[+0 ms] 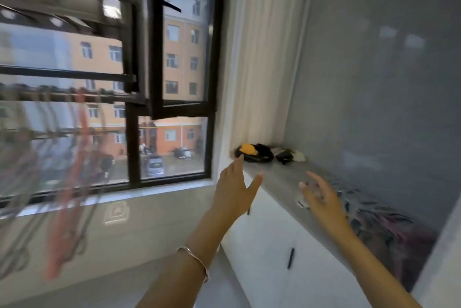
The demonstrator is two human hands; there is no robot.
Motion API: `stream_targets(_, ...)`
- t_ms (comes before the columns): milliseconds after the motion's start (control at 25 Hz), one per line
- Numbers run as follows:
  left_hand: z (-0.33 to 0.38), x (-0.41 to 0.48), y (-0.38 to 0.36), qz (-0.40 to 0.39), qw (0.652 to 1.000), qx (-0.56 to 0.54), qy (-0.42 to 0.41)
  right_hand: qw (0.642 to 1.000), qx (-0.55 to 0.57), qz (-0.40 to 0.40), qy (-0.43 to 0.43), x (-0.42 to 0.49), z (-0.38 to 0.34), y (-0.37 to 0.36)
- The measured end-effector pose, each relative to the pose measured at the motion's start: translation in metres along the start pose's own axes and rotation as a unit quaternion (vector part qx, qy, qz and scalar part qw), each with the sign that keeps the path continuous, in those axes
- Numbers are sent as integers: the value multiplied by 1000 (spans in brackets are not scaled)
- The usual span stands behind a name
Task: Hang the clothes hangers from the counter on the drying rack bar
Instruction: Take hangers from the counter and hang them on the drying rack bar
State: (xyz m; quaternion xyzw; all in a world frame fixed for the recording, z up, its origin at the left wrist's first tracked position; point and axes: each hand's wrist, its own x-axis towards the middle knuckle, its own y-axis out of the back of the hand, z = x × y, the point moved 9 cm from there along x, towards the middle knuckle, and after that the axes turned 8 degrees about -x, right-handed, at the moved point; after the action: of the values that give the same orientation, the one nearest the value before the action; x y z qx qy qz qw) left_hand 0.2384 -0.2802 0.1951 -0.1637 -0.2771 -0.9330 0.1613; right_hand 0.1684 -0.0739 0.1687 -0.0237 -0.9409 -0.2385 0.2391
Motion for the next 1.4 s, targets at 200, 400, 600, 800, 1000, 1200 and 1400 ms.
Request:
stream_targets(200,-30,64,-137,-116,993,-3,25,991,-67,44,-108,27,136,55)
stream_targets(400,-49,139,-261,-228,974,-8,-10,974,-102,123,-162,54,221,84)
stream_targets(600,-70,186,-391,-365,931,2,-31,900,-158,212,-345,48,328,102)
stream_targets(800,-89,184,-470,-442,896,-17,-30,775,-240,235,-535,1,403,114)
stream_targets(1000,-95,180,-504,-479,876,-50,-29,765,-259,272,-523,-11,420,127)
stream_targets(1200,-80,187,-508,-460,885,-63,-26,760,-262,371,-466,-3,389,150)
stream_targets(1400,-43,181,-482,-433,890,-140,-26,771,-216,482,-355,19,333,168)
